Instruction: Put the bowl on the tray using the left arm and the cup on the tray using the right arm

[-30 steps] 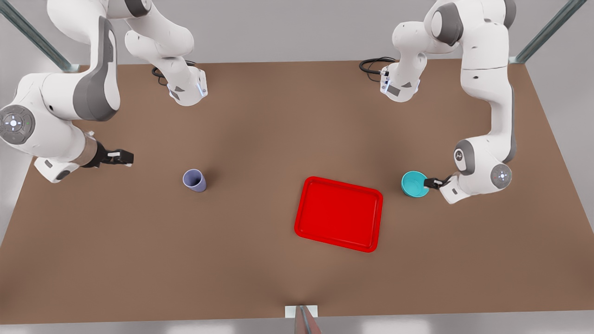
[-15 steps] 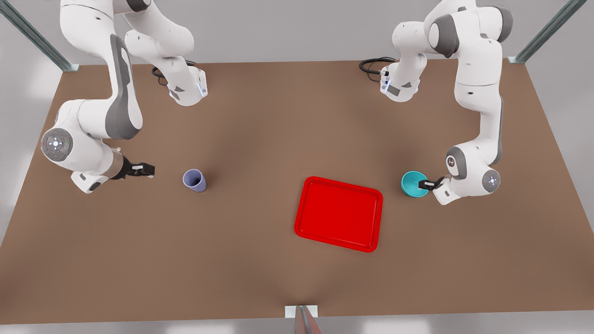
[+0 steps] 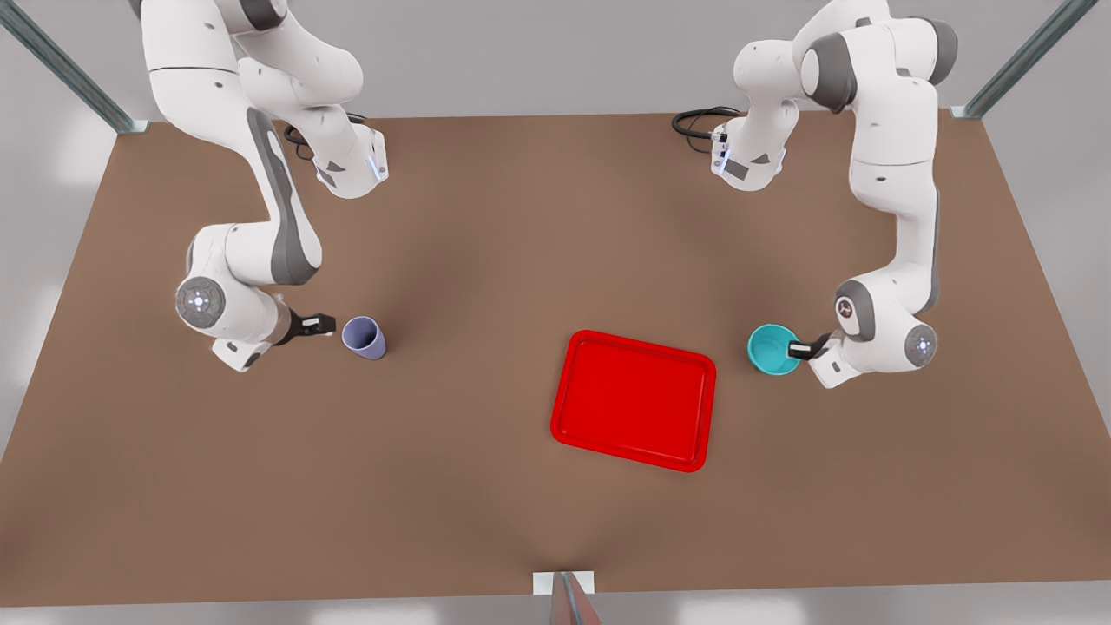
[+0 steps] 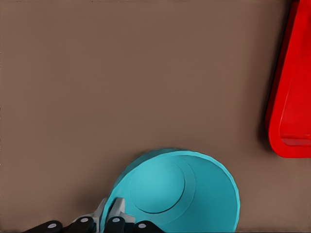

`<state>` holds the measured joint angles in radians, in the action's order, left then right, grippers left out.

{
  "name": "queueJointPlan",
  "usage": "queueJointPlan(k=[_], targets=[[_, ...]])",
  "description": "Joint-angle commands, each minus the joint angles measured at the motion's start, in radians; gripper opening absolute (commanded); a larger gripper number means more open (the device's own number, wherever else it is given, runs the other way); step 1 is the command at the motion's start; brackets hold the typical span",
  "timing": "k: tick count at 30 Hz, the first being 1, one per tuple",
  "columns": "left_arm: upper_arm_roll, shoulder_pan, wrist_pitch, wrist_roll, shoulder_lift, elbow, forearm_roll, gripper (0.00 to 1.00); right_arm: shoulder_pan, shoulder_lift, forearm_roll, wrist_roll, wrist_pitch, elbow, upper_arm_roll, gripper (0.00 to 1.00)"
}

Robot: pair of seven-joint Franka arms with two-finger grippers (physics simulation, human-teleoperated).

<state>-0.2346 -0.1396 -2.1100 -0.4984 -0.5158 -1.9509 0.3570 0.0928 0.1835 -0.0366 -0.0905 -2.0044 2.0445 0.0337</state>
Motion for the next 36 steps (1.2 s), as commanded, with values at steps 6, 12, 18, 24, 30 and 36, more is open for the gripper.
queueJointPlan(k=[6, 12, 18, 24, 30, 36], targets=[[0.029, -0.008, 0.139, 0.092, 0.022, 0.112, 0.036, 0.21, -0.001, 0.01, -0.016, 0.0, -0.066, 0.059, -0.005, 1.0], [0.245, -0.015, 0.145, 0.504, -0.029, 0.279, 0.059, 0.21, 0.013, 0.024, -0.042, 0.0, -0.116, 0.089, -0.031, 1.0], [0.279, -0.083, 0.137, 0.635, -0.188, 0.464, 0.059, 0.21, 0.027, 0.048, -0.063, 0.0, -0.142, 0.102, -0.031, 1.0], [0.278, -0.118, 0.062, 0.617, -0.253, 0.468, 0.048, 0.21, 0.045, 0.08, -0.063, 0.002, -0.206, 0.111, -0.031, 0.97], [0.267, -0.117, 0.061, 0.572, -0.271, 0.471, 0.042, 1.0, 0.036, 0.102, -0.063, 0.0, -0.258, 0.157, -0.031, 0.87], [0.235, -0.112, 0.268, 0.583, -0.193, 0.65, -0.277, 1.0, 0.03, 0.103, -0.063, -0.003, -0.281, 0.174, -0.029, 0.69]])
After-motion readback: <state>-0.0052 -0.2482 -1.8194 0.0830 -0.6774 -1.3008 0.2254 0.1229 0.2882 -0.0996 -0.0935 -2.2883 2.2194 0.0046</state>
